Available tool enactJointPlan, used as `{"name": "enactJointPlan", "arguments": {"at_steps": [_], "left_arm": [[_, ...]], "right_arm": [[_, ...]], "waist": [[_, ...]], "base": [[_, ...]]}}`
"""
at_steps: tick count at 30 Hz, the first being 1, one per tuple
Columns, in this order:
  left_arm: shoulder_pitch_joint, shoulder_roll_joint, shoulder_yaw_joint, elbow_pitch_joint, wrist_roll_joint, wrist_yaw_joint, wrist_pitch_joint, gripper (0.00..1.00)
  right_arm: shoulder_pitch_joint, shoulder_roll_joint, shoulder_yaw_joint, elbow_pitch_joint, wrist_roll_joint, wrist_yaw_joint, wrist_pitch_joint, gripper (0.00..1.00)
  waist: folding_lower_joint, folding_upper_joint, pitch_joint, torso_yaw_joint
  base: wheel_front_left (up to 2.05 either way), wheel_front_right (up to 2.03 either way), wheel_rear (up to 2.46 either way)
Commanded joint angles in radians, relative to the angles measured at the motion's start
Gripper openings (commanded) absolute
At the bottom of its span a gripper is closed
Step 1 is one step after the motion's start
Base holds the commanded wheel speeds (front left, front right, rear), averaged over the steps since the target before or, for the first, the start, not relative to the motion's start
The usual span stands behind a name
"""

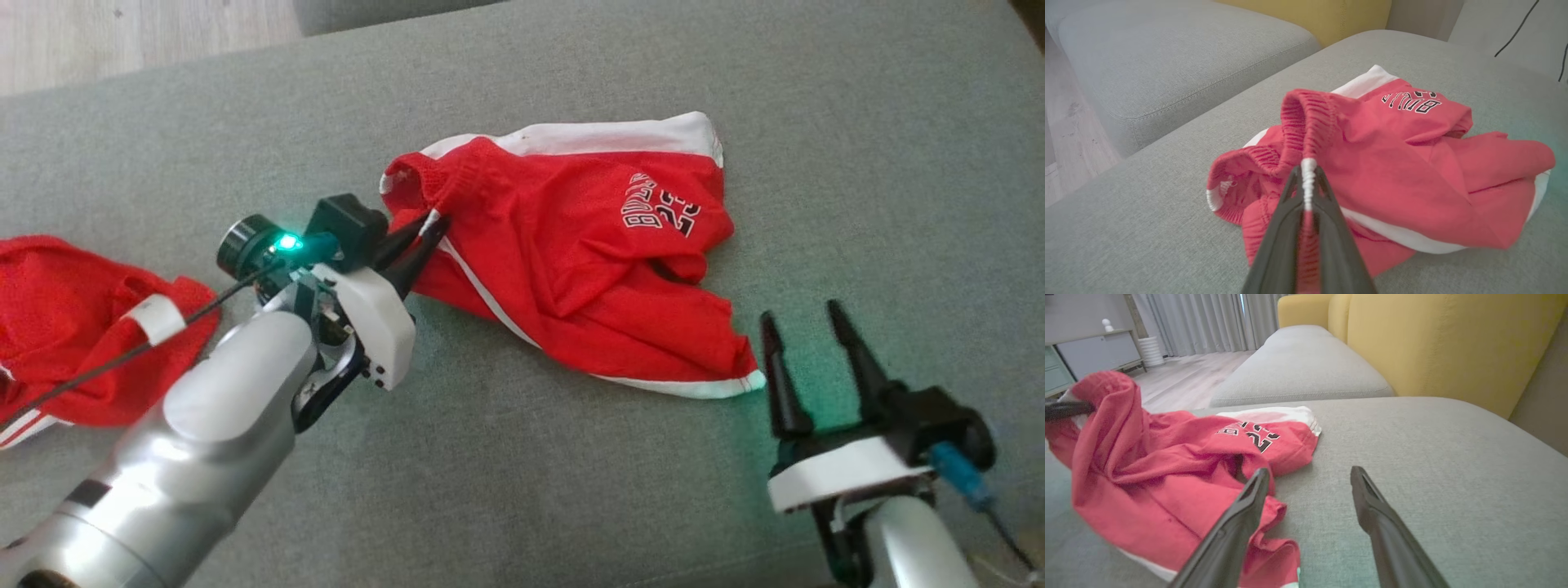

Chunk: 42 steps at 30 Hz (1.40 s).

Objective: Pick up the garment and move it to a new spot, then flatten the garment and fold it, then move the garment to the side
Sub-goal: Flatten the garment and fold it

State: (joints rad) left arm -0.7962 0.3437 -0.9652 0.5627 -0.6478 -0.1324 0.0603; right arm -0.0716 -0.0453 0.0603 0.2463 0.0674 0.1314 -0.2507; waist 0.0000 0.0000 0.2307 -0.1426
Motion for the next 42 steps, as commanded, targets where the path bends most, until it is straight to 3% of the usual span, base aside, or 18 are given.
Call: {"name": "enactJointPlan", "arguments": {"at_steps": [1,6,13,23,42], "left_arm": [[-0.047,0.04,0.037,-0.033,-0.01,0.002,0.0,0.0],[-0.034,0.058,0.029,-0.045,-0.033,0.002,0.005,0.0],[-0.022,0.063,0.027,-0.05,-0.045,0.005,0.009,0.0],[-0.022,0.06,0.019,-0.062,-0.048,0.012,0.012,0.0],[-0.031,0.064,0.006,-0.077,-0.057,0.019,0.023,0.0]], "right_arm": [[-0.01,-0.005,0.038,-0.008,-0.011,-0.001,-0.011,1.0],[0.006,-0.044,0.105,0.075,-0.015,-0.001,-0.007,1.0],[0.003,-0.076,0.124,0.146,0.019,-0.001,0.046,1.0],[-0.026,-0.071,0.181,0.214,0.037,-0.001,0.091,1.0],[-0.076,-0.07,0.203,0.274,0.017,-0.001,0.061,1.0]], "waist": [[0.0,0.0,-0.008,0.0],[0.0,0.0,-0.028,0.0],[0.0,0.0,-0.042,0.002],[0.0,0.0,-0.043,0.014],[0.0,0.0,-0.035,0.032]], "base": [[0.0,0.0,0.0],[0.0,0.0,0.0],[0.0,0.0,0.0],[0.0,0.0,0.0],[0.0,0.0,0.0]]}}
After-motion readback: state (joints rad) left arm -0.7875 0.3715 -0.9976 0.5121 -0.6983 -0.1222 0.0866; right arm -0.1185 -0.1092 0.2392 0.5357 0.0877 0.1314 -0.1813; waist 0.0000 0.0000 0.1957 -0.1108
